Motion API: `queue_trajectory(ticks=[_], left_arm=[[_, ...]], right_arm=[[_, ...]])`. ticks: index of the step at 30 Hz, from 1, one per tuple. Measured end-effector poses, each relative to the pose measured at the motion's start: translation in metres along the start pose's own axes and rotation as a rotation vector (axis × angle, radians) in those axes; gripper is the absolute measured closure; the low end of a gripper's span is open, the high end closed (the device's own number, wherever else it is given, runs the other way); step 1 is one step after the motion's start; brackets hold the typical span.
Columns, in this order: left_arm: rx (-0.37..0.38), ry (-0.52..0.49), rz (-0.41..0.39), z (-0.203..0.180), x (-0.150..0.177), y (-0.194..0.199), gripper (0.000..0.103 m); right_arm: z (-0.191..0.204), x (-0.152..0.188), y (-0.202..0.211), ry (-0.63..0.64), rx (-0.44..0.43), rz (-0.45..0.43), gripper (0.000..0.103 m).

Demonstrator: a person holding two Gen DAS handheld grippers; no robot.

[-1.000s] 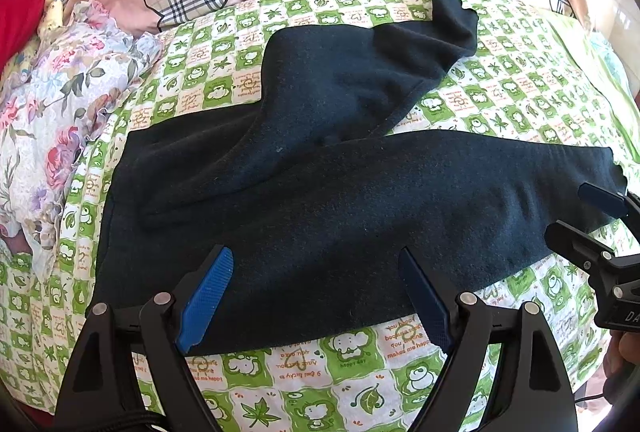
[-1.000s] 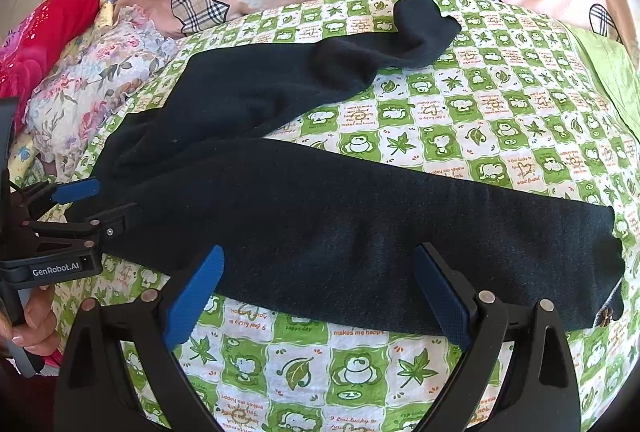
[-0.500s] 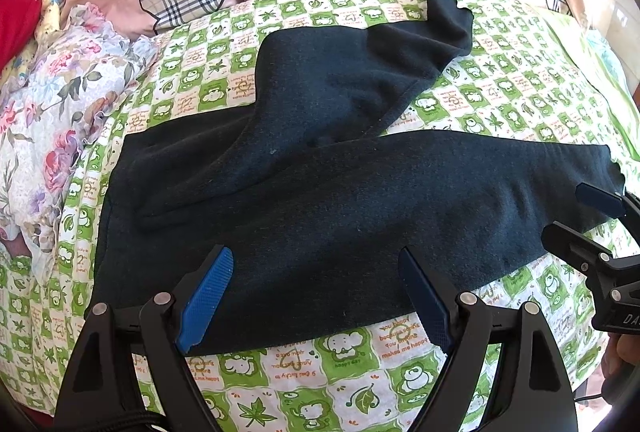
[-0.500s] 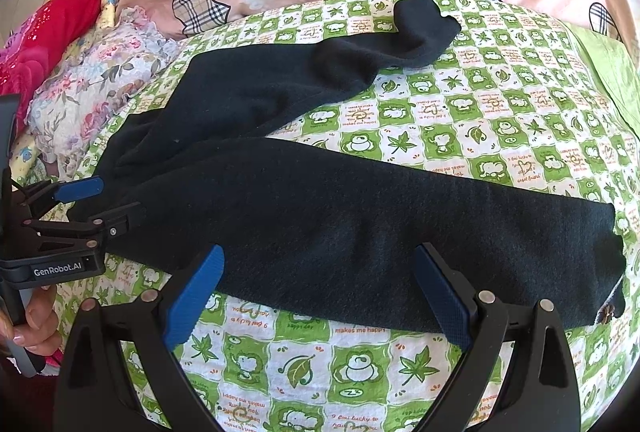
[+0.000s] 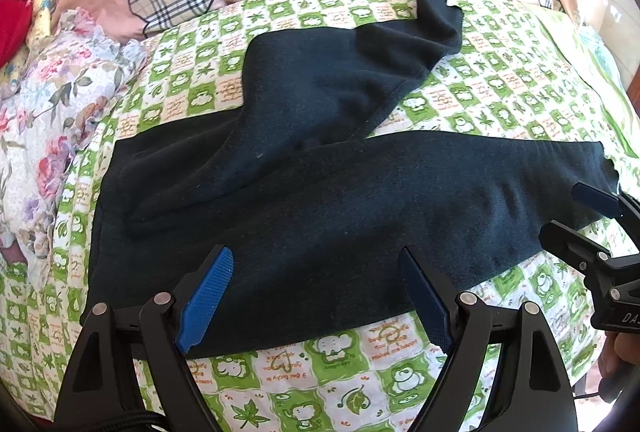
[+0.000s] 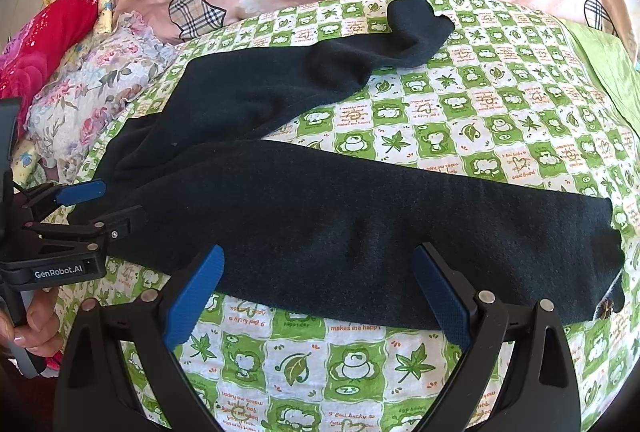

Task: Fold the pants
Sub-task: 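Position both grippers over the waistband of the dark navy pants, then grasp the waistband corners with both grippers and lift them up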

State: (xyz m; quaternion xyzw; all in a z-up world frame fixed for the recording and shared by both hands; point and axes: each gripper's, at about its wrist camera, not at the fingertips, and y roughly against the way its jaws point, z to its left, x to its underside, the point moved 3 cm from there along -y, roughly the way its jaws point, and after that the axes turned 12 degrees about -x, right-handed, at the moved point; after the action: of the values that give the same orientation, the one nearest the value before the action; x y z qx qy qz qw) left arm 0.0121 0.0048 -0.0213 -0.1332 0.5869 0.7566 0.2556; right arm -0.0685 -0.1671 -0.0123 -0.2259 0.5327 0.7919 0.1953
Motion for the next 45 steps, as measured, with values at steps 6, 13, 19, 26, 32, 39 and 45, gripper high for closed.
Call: queue_trajectory(ticks=[6, 13, 19, 26, 32, 39, 45], left_arm=[[0.051, -0.053, -0.026, -0.019, -0.019, 0.006, 0.018], [0.158, -0.164, -0.042, -0.067, -0.049, 0.013, 0.018], [0.260, -0.296, -0.027, -0.127, -0.071, 0.015, 0.018], [0.344, -0.431, -0.024, -0.203, -0.097, 0.012, 0.018], [0.405, -0.531, 0.031, -0.258, -0.113, -0.002, 0.018], [0.477, -0.684, 0.116, -0.321, -0.112, -0.022, 0.025], [0.565, -0.787, 0.172, -0.356, -0.100, -0.026, 0.087]], right_arm=[[-0.022, 0.006, 0.020, -0.065, 0.034, -0.034, 0.008], [-0.061, 0.020, 0.062, -0.177, 0.107, -0.101, 0.008], [-0.101, 0.038, 0.092, -0.298, 0.146, -0.161, 0.009], [-0.140, 0.054, 0.107, -0.435, 0.163, -0.207, 0.020], [-0.173, 0.063, 0.112, -0.542, 0.155, -0.241, 0.030], [-0.199, 0.070, 0.112, -0.632, 0.098, -0.292, 0.046], [-0.208, 0.071, 0.109, -0.647, 0.074, -0.292, 0.092]])
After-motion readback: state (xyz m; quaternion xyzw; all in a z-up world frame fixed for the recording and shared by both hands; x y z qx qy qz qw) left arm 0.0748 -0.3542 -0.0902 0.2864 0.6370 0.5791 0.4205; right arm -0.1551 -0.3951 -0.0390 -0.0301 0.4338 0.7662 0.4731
